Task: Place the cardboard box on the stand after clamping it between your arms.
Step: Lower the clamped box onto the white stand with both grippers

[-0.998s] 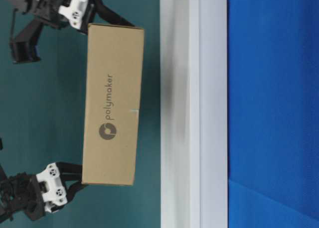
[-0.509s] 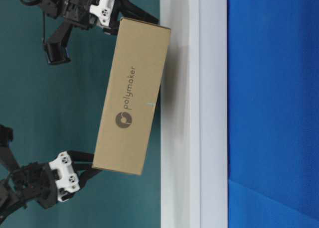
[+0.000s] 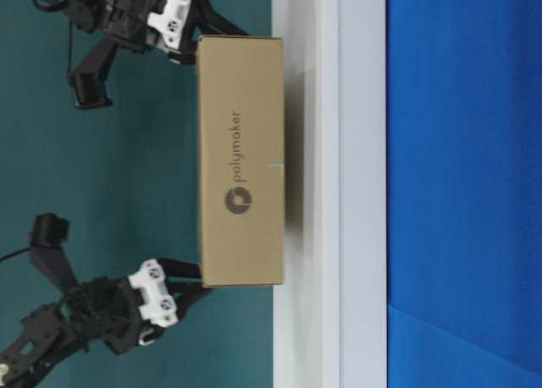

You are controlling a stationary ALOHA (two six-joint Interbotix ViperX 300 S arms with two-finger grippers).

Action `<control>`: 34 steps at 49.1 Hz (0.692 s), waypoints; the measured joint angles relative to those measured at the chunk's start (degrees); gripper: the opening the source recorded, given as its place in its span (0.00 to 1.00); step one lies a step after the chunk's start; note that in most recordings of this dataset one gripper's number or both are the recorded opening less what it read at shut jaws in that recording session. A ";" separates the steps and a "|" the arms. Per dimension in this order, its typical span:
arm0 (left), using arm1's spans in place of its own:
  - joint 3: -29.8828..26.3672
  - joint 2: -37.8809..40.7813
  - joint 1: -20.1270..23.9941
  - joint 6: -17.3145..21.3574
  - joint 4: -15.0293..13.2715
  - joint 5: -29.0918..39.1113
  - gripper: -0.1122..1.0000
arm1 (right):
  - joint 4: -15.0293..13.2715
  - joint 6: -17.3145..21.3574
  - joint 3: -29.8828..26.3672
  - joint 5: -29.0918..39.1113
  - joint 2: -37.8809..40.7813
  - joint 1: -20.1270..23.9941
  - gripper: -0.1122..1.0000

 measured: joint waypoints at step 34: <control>9.58 -2.81 2.64 -1.85 -1.23 -8.09 0.85 | 3.69 -2.11 6.77 -8.96 0.88 -1.23 0.97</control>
